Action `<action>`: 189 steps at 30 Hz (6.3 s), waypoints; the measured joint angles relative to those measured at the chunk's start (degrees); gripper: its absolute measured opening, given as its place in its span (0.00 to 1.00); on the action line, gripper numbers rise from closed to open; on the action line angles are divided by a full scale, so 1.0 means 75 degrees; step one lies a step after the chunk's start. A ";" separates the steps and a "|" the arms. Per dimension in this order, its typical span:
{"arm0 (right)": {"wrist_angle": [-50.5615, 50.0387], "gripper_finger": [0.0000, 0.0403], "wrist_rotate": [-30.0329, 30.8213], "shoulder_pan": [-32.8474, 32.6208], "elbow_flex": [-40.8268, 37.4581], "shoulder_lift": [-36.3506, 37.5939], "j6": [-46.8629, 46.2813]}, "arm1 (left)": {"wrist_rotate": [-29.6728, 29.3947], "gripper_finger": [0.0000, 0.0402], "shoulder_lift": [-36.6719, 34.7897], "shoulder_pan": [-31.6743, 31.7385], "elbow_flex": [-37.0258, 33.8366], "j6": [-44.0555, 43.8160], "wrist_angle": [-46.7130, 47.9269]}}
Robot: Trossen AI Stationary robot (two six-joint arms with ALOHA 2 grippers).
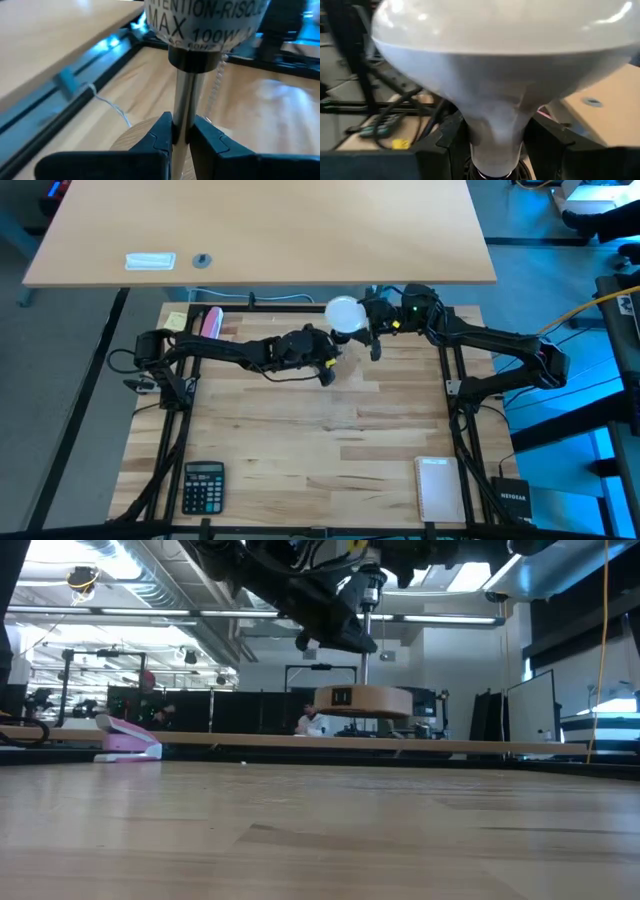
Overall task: Screw lightbulb
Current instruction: Insert the white lightbulb into the lamp
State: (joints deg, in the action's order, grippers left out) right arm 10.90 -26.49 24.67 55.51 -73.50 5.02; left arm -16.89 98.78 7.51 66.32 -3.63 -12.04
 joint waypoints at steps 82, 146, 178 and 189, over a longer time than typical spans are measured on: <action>-0.2782 0.54 0.3112 -0.1530 -0.0410 0.0210 0.0181 | -0.0399 0.07 -0.0204 -0.0953 -0.2773 -0.0527 -0.2072; -0.3784 0.54 0.3664 -0.1536 -0.0412 0.1218 0.0651 | 0.0288 0.57 -0.2848 0.2959 -0.1210 -0.2706 0.8000; -0.4080 0.54 0.3850 -0.1536 -0.0412 0.0965 0.1025 | 0.0629 0.48 0.0399 0.5211 -0.0991 -0.1049 1.0014; -0.4331 0.54 0.3856 -0.1536 -0.0415 0.1227 0.1025 | 0.0621 0.30 0.0223 0.4097 -0.0961 -0.0713 1.0201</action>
State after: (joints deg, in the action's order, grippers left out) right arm -21.59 2.44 13.15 52.40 -64.29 12.70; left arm -12.24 100.46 38.24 59.11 -8.97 64.47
